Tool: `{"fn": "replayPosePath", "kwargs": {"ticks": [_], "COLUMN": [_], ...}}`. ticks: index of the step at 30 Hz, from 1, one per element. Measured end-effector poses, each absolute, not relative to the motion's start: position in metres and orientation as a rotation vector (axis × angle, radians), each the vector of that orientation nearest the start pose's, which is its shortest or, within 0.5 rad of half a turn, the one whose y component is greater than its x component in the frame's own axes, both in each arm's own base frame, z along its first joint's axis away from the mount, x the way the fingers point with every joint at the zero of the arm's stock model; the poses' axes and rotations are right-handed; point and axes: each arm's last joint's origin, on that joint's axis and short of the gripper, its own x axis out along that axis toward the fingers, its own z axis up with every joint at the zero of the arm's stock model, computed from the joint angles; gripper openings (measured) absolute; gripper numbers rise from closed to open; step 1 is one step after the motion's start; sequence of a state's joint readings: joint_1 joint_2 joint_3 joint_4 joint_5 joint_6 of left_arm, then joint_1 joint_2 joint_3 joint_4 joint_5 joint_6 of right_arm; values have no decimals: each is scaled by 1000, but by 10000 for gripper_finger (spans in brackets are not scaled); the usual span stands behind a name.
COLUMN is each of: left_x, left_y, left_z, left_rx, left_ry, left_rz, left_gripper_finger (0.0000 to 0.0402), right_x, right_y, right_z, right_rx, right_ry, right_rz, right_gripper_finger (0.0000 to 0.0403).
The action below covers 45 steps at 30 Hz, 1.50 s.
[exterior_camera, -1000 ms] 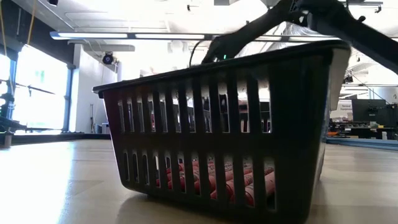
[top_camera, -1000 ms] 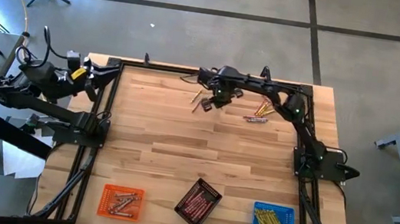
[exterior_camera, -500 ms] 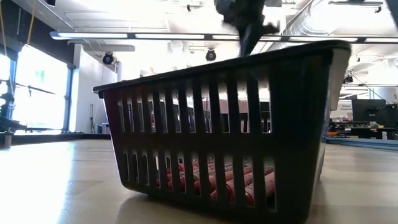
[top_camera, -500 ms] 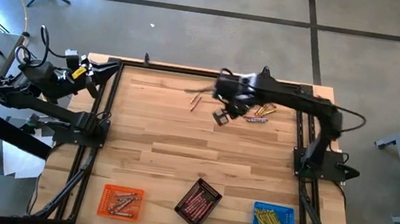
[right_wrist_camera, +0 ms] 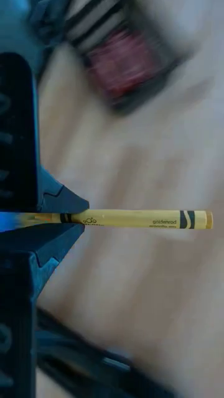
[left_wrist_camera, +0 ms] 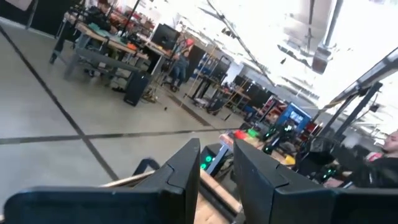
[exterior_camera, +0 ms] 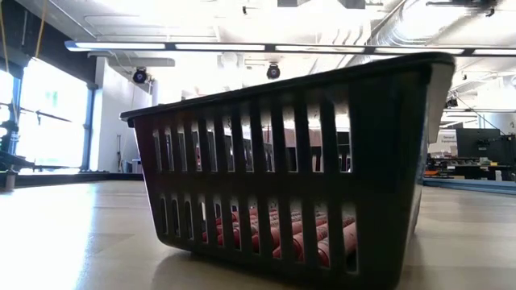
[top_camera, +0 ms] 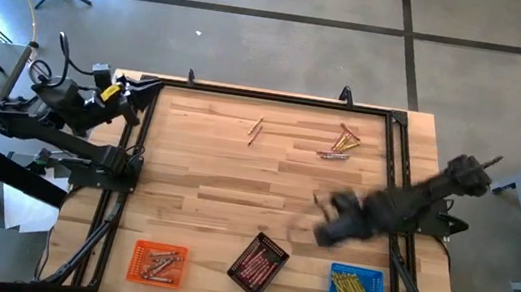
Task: Sort crayons
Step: Put the yellow crayon into the blue bin, then put the red crayon into the black bin
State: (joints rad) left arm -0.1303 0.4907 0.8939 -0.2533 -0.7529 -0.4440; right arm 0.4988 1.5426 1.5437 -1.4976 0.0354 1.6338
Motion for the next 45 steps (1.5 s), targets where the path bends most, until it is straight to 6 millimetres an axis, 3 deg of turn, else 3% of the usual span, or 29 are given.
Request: {"fn": "replayPosePath", "kwargs": {"ticks": [6, 10, 15, 20, 30, 33, 38, 41, 45], "left_x": [101, 115, 130, 139, 142, 142, 144, 143, 143], "left_y": [6, 3, 0, -2, -2, -2, 1, 6, 14], "left_z": [394, 394, 391, 388, 387, 387, 386, 386, 385], "left_rx": [-494, -509, -532, -555, -457, -383, -289, -252, -221], "left_ry": [-272, -261, -235, -212, -179, -162, -136, -133, -128], "left_rz": [559, 515, 461, 447, 457, 464, 497, 534, 590], "left_gripper_finger": [86, 86, 86, 86, 86, 86, 86, 86, 86], "right_x": [194, 175, 165, 160, 161, 167, 180, 188, 194], "right_y": [192, 209, 225, 227, 229, 223, 192, 165, 116], "right_z": [280, 248, 217, 205, 217, 226, 248, 263, 271], "right_rx": [1135, 1207, 1298, 1286, 1223, 1228, 1207, 1148, 1052], "right_ry": [1407, 1402, 1444, 1460, 1526, 1501, 1454, 1382, 1320], "right_rz": [-855, -928, -824, -771, -705, -697, -724, -728, -867], "right_gripper_finger": [3, 3, 3, 11, 113, 123, 121, 118, 117]}}
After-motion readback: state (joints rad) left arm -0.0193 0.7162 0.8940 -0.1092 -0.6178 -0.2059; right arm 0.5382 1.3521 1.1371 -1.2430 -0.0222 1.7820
